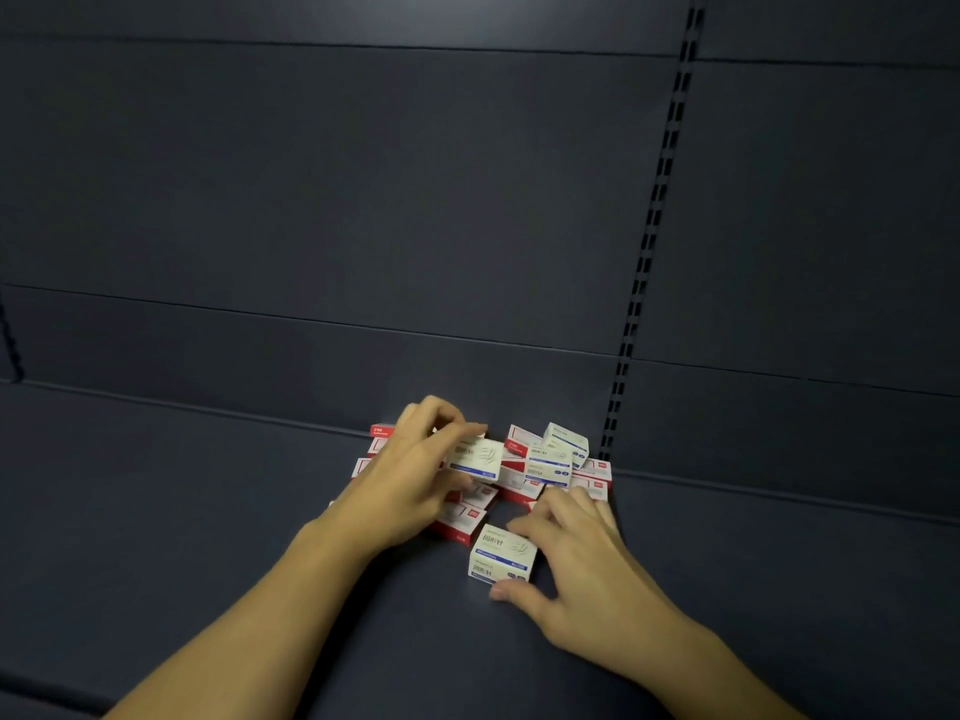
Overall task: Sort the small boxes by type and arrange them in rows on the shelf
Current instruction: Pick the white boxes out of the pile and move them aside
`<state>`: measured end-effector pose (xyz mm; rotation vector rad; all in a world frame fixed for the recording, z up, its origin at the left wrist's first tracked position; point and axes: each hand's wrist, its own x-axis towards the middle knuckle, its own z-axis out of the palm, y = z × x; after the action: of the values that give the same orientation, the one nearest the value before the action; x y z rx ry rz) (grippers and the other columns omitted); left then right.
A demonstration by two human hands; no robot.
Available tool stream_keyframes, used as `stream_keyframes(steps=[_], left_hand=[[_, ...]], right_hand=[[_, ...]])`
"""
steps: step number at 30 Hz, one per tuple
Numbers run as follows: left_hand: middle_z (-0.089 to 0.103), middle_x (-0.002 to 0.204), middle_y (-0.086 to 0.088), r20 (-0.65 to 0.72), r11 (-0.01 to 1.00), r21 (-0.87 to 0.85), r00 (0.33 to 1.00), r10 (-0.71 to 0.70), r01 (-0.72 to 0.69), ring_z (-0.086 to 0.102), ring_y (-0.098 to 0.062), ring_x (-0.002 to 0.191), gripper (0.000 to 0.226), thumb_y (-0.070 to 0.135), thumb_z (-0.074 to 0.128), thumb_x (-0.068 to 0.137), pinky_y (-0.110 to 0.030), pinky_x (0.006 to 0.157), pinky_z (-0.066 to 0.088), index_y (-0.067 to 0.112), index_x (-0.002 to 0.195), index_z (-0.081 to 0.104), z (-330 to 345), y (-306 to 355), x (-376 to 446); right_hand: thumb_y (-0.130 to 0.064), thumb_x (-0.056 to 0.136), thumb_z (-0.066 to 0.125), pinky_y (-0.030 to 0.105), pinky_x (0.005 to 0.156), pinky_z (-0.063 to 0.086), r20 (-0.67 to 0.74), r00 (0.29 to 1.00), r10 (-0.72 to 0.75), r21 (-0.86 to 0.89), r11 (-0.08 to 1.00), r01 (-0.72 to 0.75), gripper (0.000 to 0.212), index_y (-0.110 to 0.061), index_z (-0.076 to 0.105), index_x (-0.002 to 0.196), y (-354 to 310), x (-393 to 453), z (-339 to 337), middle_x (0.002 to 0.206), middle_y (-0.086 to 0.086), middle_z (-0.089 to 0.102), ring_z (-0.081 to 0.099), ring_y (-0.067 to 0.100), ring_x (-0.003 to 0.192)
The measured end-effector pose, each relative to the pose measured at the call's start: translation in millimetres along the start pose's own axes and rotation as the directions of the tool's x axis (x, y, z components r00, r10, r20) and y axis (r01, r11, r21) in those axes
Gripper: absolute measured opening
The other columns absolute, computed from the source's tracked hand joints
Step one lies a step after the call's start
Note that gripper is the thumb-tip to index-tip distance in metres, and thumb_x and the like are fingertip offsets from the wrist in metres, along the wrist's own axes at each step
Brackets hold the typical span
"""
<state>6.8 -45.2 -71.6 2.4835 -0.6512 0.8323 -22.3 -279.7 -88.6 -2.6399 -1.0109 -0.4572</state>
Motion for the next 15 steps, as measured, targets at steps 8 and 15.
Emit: stream_keyframes(steps=[8, 15], left_hand=[[0.036, 0.118, 0.014, -0.028, 0.998, 0.058, 1.000, 0.007, -0.005, 0.036, -0.005, 0.106, 0.047, 0.010, 0.068, 0.084, -0.019, 0.087, 0.043, 0.024, 0.127, 0.054, -9, 12, -1], [0.041, 0.124, 0.005, -0.044, 0.999, 0.023, 0.998, 0.041, -0.040, 0.037, -0.012, 0.109, 0.047, 0.002, 0.062, 0.083, -0.024, 0.095, 0.039, 0.016, 0.127, 0.054, -19, 27, 2]], right_hand=[[-0.070, 0.076, 0.059, 0.025, 0.100, 0.035, -0.073, 0.997, -0.015, 0.093, 0.995, 0.021, 0.051, -0.035, 0.063, 0.112, 0, 2, -2, 0.104, -0.021, 0.041, 0.039, 0.002, 0.105], [-0.048, 0.076, 0.076, 0.016, 0.095, 0.036, -0.167, 0.986, -0.012, 0.092, 0.995, 0.028, 0.042, -0.026, 0.063, 0.110, -9, -11, -35, 0.107, -0.017, 0.051, 0.044, 0.003, 0.104]])
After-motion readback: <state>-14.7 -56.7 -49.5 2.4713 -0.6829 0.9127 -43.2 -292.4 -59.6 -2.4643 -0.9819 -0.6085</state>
